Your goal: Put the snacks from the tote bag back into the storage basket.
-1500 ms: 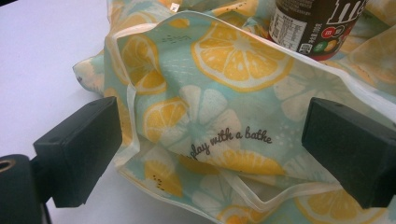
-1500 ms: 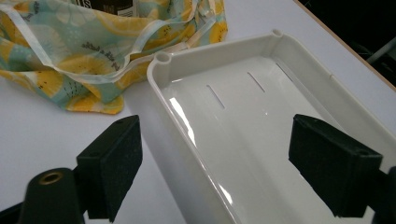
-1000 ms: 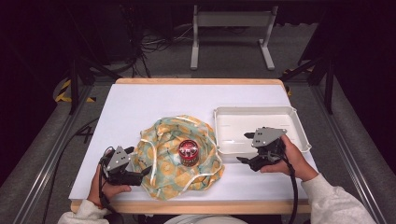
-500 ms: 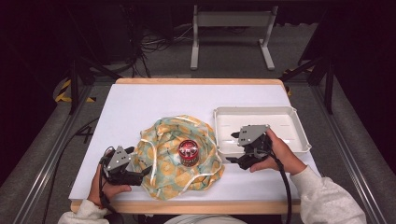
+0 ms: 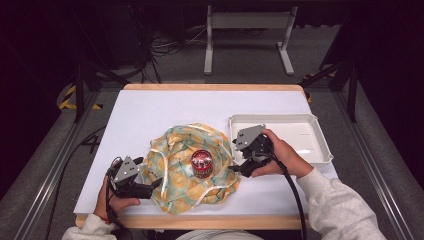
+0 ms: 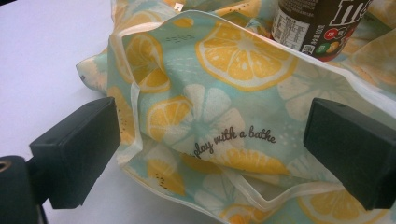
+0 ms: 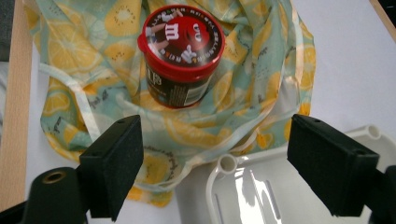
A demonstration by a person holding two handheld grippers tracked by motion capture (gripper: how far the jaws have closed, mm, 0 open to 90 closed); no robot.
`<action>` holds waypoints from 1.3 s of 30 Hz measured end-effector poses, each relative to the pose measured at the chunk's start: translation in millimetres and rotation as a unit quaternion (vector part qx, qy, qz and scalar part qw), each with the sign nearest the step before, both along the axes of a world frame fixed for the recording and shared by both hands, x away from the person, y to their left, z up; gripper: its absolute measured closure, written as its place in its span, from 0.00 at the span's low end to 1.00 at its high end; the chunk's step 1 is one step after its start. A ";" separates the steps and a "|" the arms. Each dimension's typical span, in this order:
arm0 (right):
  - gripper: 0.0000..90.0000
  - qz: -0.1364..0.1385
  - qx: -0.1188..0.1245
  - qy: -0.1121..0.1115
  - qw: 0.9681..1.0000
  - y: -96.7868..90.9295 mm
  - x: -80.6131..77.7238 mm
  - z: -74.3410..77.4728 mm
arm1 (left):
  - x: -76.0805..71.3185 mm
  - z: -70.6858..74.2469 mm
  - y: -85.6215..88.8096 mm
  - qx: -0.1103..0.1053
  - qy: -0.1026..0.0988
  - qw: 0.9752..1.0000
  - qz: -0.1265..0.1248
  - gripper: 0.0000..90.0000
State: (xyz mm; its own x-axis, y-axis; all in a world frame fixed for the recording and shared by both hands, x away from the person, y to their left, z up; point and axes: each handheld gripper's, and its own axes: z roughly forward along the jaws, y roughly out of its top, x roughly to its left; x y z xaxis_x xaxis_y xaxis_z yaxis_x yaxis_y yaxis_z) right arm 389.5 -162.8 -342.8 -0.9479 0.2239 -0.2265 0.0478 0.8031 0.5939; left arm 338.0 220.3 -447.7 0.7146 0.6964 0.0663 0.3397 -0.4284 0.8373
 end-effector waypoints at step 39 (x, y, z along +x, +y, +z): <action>0.16 0.051 -0.103 0.073 0.991 98.9 29.9 -31.6 | -2.1 -1.4 1.6 -0.004 0.002 1.000 -0.011 0.05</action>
State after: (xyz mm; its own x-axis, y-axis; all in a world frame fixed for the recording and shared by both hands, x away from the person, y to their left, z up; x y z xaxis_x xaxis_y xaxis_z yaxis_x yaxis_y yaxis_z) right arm 419.5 -63.9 -374.5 -0.9894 0.0881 -0.1157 0.0331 0.9113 0.4103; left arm 335.9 221.9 -449.0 0.7301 0.6808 0.0587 0.3331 -0.4295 0.8394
